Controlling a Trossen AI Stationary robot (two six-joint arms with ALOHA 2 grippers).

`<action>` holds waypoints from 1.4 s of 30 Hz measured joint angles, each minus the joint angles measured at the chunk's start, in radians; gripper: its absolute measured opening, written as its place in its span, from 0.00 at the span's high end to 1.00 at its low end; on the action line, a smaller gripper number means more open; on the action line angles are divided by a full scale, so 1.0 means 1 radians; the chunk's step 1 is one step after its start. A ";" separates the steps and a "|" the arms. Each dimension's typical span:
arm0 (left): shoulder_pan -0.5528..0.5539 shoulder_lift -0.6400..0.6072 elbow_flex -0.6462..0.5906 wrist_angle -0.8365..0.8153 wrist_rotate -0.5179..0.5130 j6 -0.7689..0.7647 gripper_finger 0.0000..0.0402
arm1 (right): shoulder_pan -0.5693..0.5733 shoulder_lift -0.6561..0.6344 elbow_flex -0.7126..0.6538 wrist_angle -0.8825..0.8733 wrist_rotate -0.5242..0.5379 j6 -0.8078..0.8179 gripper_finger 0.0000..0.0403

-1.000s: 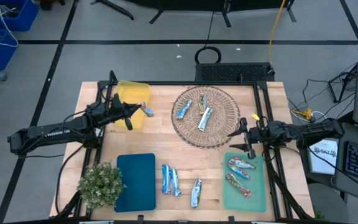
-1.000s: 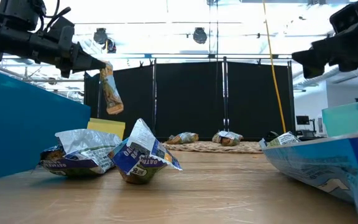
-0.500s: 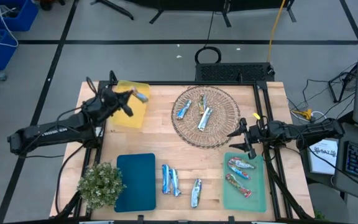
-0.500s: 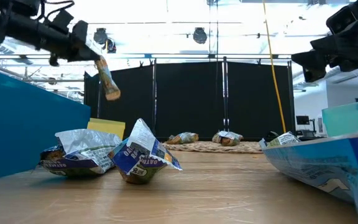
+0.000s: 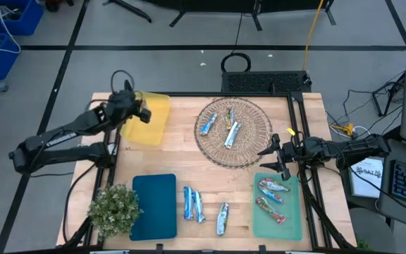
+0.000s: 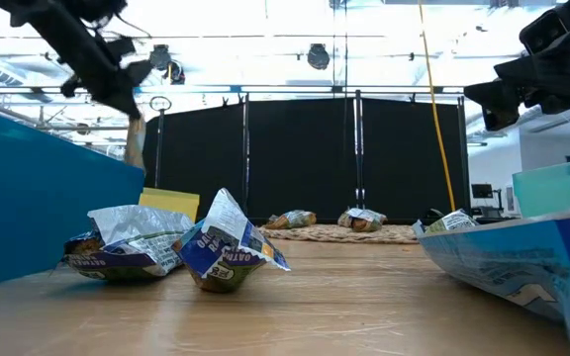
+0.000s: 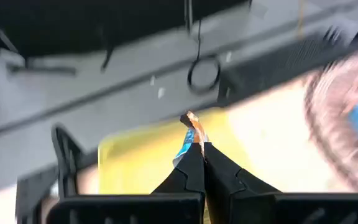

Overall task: Pick and place Granola Bars by type
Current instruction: Put the yellow granola bar into the yellow bin

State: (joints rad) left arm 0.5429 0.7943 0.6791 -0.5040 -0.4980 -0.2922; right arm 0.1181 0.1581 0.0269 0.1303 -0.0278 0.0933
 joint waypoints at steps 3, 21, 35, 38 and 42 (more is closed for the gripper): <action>0.046 0.064 0.002 -0.046 0.037 -0.009 1.00 | 0.000 0.000 0.000 0.000 0.000 0.000 0.50; 0.241 0.310 -0.001 -0.127 0.171 -0.025 1.00 | 0.000 0.000 0.000 0.000 0.000 0.000 0.50; 0.254 0.332 -0.002 -0.129 0.095 -0.020 0.92 | 0.000 0.000 0.000 0.000 0.000 0.000 0.50; 0.254 0.332 -0.002 -0.129 0.061 -0.017 0.88 | 0.000 0.000 0.000 0.000 0.000 0.000 0.50; 0.254 0.332 -0.002 -0.129 0.026 -0.017 0.82 | 0.000 0.000 0.000 0.000 0.000 0.000 0.50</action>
State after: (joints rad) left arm 0.7971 1.1259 0.6769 -0.6331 -0.4721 -0.3096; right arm 0.1181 0.1581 0.0266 0.1299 -0.0277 0.0929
